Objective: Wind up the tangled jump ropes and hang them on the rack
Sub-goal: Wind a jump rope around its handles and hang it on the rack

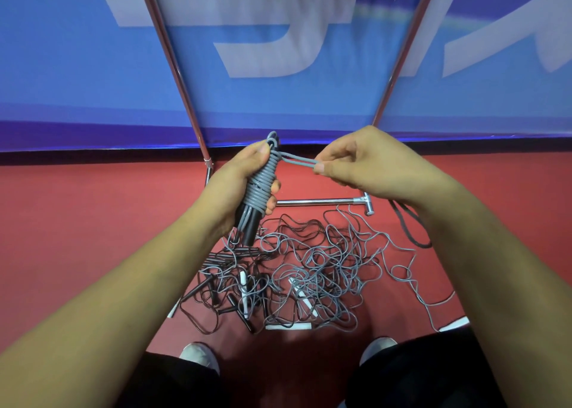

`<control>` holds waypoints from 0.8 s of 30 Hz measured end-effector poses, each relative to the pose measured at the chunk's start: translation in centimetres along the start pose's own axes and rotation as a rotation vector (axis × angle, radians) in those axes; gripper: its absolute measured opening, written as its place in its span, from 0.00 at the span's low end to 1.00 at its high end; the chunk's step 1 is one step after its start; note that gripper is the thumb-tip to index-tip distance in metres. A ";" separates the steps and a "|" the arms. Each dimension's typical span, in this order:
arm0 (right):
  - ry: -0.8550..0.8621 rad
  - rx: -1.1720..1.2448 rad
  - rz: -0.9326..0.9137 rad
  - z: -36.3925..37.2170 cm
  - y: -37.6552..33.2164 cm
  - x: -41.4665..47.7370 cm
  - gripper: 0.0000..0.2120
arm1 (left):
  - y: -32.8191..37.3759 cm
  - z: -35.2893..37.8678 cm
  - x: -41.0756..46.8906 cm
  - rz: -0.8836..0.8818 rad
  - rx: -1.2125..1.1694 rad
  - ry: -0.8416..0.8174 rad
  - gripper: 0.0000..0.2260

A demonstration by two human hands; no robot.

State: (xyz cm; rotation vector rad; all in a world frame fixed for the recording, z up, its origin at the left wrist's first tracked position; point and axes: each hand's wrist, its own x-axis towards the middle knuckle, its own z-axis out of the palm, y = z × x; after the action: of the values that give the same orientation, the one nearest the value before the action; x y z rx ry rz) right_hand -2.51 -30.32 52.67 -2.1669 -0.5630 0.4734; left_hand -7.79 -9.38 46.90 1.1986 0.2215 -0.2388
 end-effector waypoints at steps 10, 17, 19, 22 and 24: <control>-0.020 -0.077 -0.085 -0.1 -1.2 -0.6 0.08 | -0.9 -0.1 0.6 -0.046 0.292 -0.004 0.10; -0.005 -0.071 -0.078 -0.2 -0.7 -0.3 0.05 | -1.4 0.4 -0.1 0.083 0.778 -0.171 0.08; -0.003 -0.062 -0.090 -0.3 -0.6 -0.2 0.05 | -1.2 0.5 -0.5 0.175 0.951 -0.259 0.04; -0.021 -0.037 -0.090 0.0 -0.7 -0.1 0.05 | -0.8 0.7 -1.0 0.250 1.094 -0.294 0.07; -0.042 -0.043 -0.096 0.3 -0.7 0.0 0.05 | -0.8 0.8 -1.1 0.267 1.168 -0.267 0.12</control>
State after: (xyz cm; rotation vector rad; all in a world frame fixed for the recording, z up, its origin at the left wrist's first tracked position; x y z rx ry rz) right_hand -2.82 -29.66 53.05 -2.1637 -0.7027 0.4595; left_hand -8.99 -10.38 46.81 2.3028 -0.3789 -0.2976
